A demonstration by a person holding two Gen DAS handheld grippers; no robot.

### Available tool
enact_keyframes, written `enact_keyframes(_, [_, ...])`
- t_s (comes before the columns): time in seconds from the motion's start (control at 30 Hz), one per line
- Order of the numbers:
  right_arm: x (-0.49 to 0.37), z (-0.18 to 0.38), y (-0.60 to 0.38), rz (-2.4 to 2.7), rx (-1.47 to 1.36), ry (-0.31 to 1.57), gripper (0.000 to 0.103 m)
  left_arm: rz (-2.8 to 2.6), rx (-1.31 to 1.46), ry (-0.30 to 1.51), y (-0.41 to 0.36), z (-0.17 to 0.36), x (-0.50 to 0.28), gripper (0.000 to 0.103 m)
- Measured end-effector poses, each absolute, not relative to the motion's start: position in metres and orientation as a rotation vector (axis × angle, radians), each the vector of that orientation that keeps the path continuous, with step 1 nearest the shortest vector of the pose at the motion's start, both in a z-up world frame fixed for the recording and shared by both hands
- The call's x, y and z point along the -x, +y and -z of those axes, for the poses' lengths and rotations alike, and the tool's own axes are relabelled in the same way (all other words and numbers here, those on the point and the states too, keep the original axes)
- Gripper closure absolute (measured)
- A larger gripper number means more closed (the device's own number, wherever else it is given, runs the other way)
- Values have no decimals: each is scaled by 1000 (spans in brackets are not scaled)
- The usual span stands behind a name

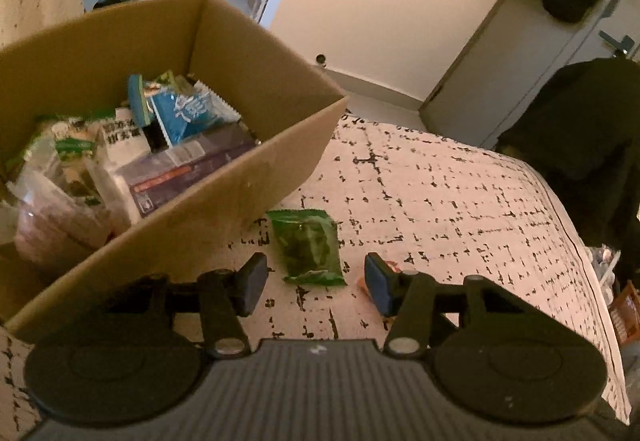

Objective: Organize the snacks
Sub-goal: 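Grasp the green pack with the left gripper while the right grasps the orange candy, then carry the green pack and orange candy over the cardboard box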

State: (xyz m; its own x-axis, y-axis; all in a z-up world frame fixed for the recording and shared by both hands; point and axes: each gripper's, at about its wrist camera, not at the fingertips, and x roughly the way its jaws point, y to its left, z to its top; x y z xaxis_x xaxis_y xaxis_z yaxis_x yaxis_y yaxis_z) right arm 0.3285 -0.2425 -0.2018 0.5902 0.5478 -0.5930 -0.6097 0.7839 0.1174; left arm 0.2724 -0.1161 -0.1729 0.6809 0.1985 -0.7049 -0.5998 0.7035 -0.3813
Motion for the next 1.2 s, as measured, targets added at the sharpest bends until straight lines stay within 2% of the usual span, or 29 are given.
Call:
enact_keyframes(0.17, [-339, 212, -231, -703, 106, 659, 55, -484, 672, 695, -112, 181, -280, 50])
enact_keyframes(0.27, [-347, 220, -237, -710, 10, 701, 57, -488, 681, 699, -111, 184, -284, 50])
enact_keyframes(0.3, [-349, 221, -240, -717, -23, 712, 59, -487, 687, 700, -110, 185, -286, 50])
enact_keyframes(0.33, [-349, 221, -242, -725, -30, 722, 67, -484, 688, 703, -109, 187, -288, 50])
enact_keyframes(0.4, [-351, 218, -246, -711, -32, 741, 70, -482, 695, 715, -108, 190, -291, 50])
enact_keyframes(0.5, [-351, 213, -251, -684, -29, 764, 82, -484, 683, 711, -110, 191, -294, 50])
enact_keyframes(0.77, [-348, 207, -257, -568, -21, 834, 84, -514, 674, 735, -113, 194, -304, 51])
enact_keyframes(0.83, [-347, 207, -256, -564, -15, 850, 80, -527, 641, 753, -115, 194, -307, 64])
enact_keyframes(0.87, [-347, 207, -257, -559, -23, 849, 73, -541, 628, 764, -115, 194, -307, 68])
enact_keyframes(0.97, [-352, 212, -257, -561, -51, 863, 63, -528, 599, 781, -114, 194, -307, 73])
enact_keyframes(1.0, [-350, 212, -254, -562, -36, 854, 63, -520, 585, 789, -115, 193, -308, 74])
enact_keyframes(1.03, [-348, 212, -252, -564, -17, 848, 63, -512, 575, 795, -114, 192, -308, 79])
enact_keyframes(1.1, [-346, 212, -247, -570, 12, 858, 63, -489, 580, 807, -111, 189, -307, 80])
enact_keyframes(1.13, [-346, 212, -244, -562, 28, 866, 65, -483, 577, 810, -109, 188, -306, 80])
enact_keyframes(1.2, [-346, 210, -244, -555, 17, 890, 78, -463, 577, 814, -108, 185, -303, 80])
